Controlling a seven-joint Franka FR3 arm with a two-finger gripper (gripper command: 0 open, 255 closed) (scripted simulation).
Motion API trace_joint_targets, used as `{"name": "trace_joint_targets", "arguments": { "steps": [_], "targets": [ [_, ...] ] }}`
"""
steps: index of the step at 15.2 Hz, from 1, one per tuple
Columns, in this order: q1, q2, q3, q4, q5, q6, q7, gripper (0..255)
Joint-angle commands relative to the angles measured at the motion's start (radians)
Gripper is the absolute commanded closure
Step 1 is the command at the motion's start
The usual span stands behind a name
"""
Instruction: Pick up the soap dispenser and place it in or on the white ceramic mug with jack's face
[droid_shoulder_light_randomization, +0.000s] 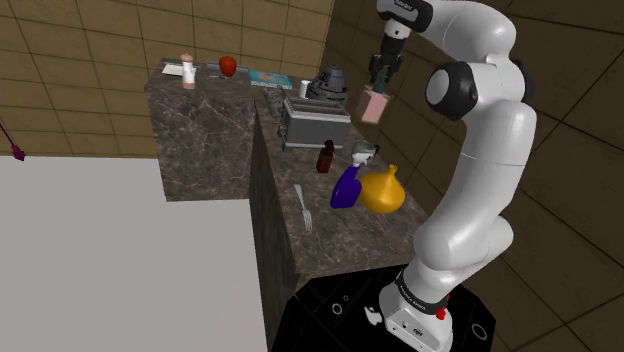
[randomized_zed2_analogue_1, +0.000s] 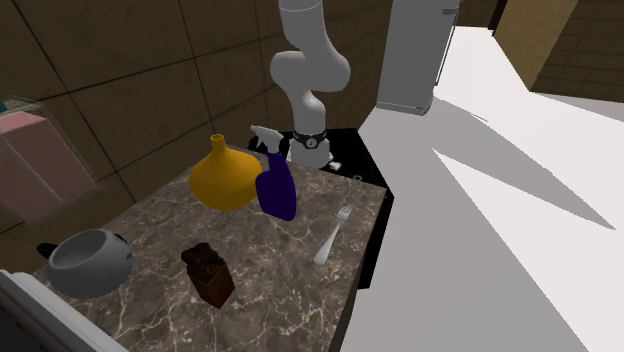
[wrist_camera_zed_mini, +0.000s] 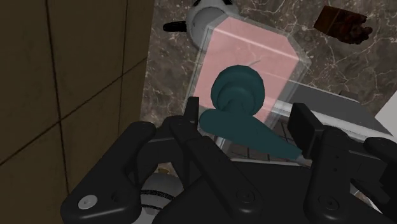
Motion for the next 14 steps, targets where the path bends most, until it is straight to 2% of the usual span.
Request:
{"name": "trace_joint_targets", "arguments": {
  "steps": [1, 5, 9, 14],
  "targets": [
    [-0.044, 0.052, -0.013, 0.087, 0.021, -0.034, -0.050, 255],
    [-0.145, 0.186, -0.026, 0.322, 0.070, -0.132, -0.133, 255],
    [-0.121, 0.123, -0.028, 0.161, 0.053, -0.035, -0.128, 255],
    [-0.103, 0.076, -0.029, 0.018, 0.040, 0.062, -0.123, 255]
  ]
}}
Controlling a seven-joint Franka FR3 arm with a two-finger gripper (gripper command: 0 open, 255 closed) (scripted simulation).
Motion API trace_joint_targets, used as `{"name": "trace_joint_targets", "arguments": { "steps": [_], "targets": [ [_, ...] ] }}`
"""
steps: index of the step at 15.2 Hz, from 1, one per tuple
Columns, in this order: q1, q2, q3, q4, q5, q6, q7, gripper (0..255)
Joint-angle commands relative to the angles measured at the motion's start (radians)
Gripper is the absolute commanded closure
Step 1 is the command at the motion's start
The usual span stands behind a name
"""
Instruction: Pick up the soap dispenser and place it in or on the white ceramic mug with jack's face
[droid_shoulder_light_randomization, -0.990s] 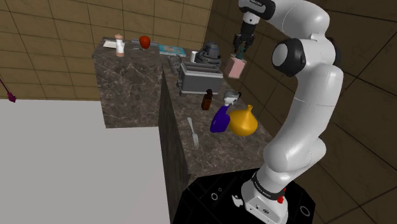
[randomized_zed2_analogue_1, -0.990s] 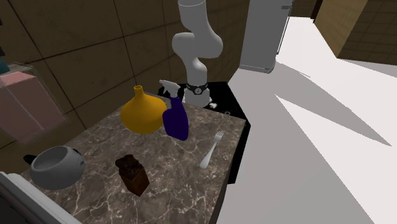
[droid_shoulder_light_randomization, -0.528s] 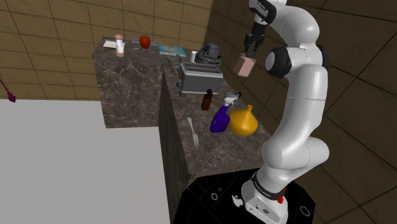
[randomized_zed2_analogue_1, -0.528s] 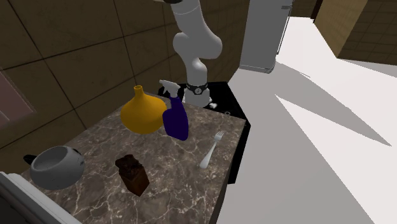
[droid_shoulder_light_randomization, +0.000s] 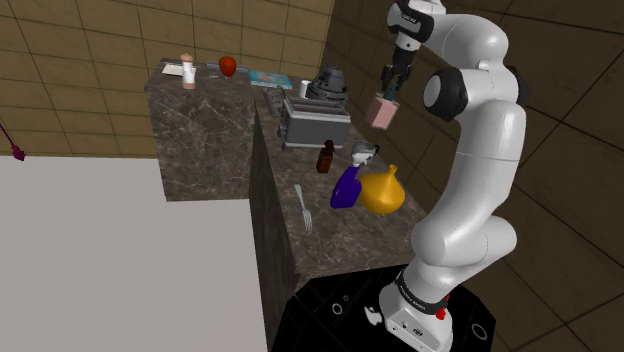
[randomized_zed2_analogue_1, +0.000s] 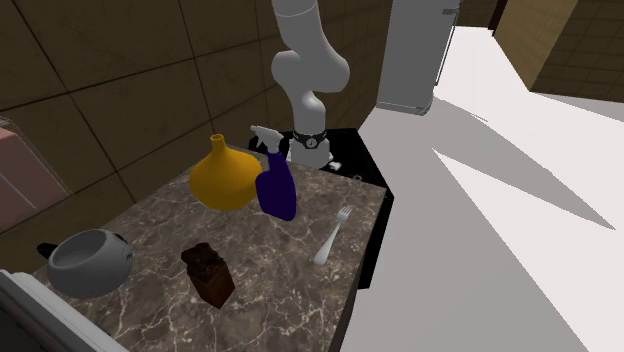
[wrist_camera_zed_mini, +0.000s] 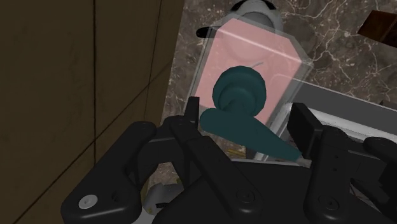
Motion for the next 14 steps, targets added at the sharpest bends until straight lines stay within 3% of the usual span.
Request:
{"name": "trace_joint_targets", "arguments": {
  "steps": [1, 14],
  "targets": [
    [0.005, -0.013, 0.000, -0.045, -0.004, 0.033, 0.002, 255],
    [0.025, -0.059, 0.002, -0.291, -0.017, 0.233, 0.012, 255]
  ]
}}
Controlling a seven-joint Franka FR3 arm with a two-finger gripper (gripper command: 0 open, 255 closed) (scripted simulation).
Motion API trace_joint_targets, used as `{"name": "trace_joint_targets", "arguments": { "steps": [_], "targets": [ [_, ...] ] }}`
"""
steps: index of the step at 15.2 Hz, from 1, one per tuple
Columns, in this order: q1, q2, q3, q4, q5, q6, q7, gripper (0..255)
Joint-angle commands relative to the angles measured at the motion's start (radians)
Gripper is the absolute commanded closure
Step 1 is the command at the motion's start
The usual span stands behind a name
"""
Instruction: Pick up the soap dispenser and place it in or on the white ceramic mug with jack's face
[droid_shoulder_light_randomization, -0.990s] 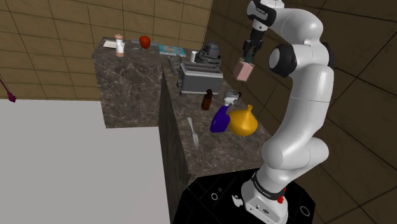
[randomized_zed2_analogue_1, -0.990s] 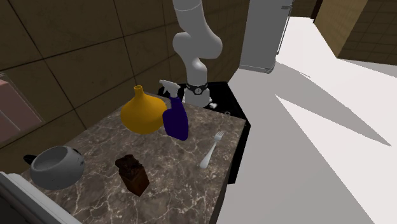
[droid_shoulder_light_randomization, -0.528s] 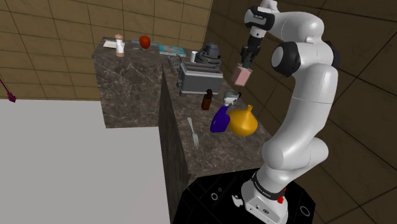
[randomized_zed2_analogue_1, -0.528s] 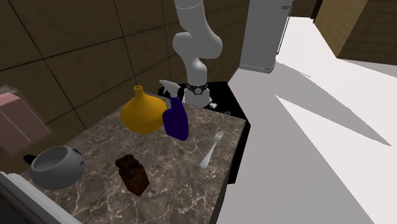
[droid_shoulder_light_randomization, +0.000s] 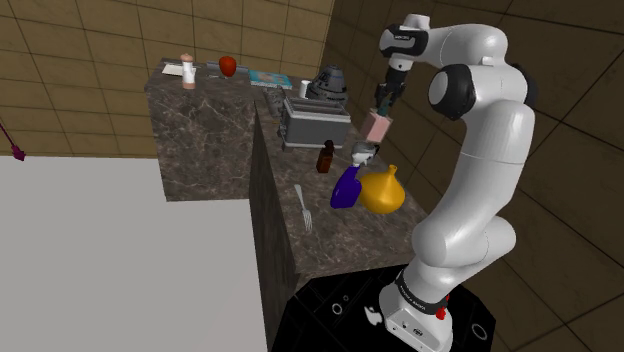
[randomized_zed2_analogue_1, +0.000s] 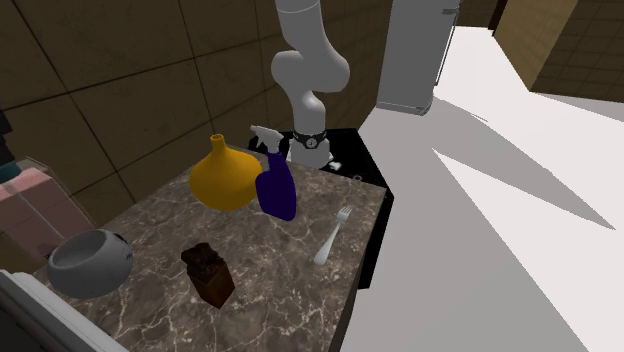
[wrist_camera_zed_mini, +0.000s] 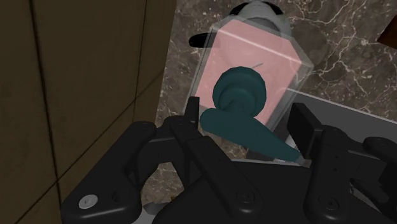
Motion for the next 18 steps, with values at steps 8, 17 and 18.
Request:
{"name": "trace_joint_targets", "arguments": {
  "steps": [8, 17, 18],
  "targets": [
    [0.005, -0.002, 0.002, -0.083, -0.001, 0.082, 0.005, 255],
    [0.007, -0.005, 0.002, -0.090, -0.002, 0.086, 0.006, 0],
    [0.005, -0.002, 0.002, -0.083, -0.001, 0.082, 0.005, 0]
  ]
}}
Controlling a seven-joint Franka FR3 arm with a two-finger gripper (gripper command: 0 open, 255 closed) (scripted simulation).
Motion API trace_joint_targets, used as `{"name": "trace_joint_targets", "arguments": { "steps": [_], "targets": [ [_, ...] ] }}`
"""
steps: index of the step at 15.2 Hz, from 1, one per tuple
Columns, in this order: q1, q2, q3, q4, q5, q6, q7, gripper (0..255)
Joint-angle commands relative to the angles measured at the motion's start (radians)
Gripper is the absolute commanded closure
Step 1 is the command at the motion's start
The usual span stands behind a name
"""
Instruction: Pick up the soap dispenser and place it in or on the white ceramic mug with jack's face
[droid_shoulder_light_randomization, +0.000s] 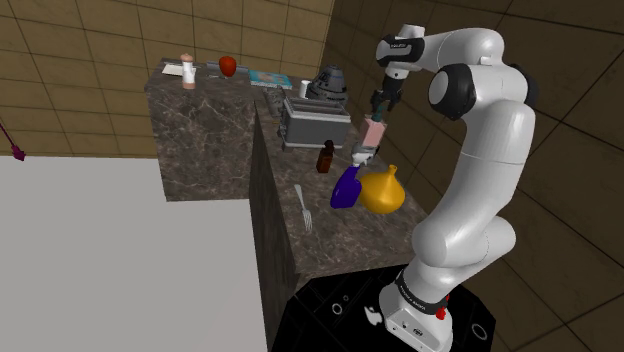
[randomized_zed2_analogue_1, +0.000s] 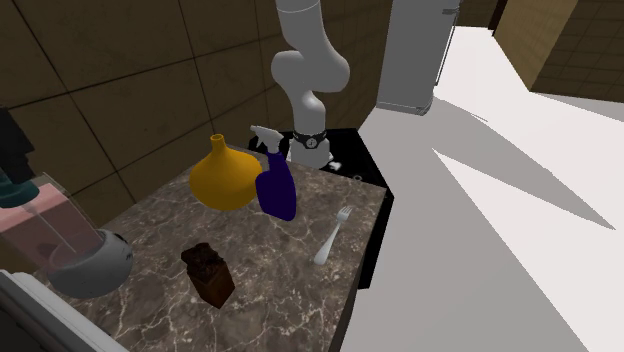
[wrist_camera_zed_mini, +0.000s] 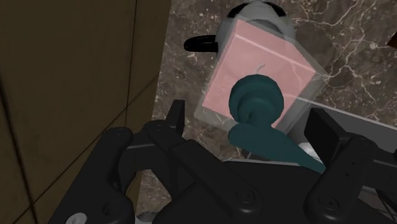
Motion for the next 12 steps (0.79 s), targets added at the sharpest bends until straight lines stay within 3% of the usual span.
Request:
{"name": "trace_joint_targets", "arguments": {
  "steps": [1, 4, 12],
  "targets": [
    [0.000, -0.003, -0.001, 0.030, -0.001, -0.033, 0.000, 0],
    [-0.001, -0.008, -0.001, 0.118, -0.002, -0.125, 0.001, 0],
    [-0.001, -0.008, -0.001, 0.118, -0.002, -0.125, 0.001, 0]
  ]
}}
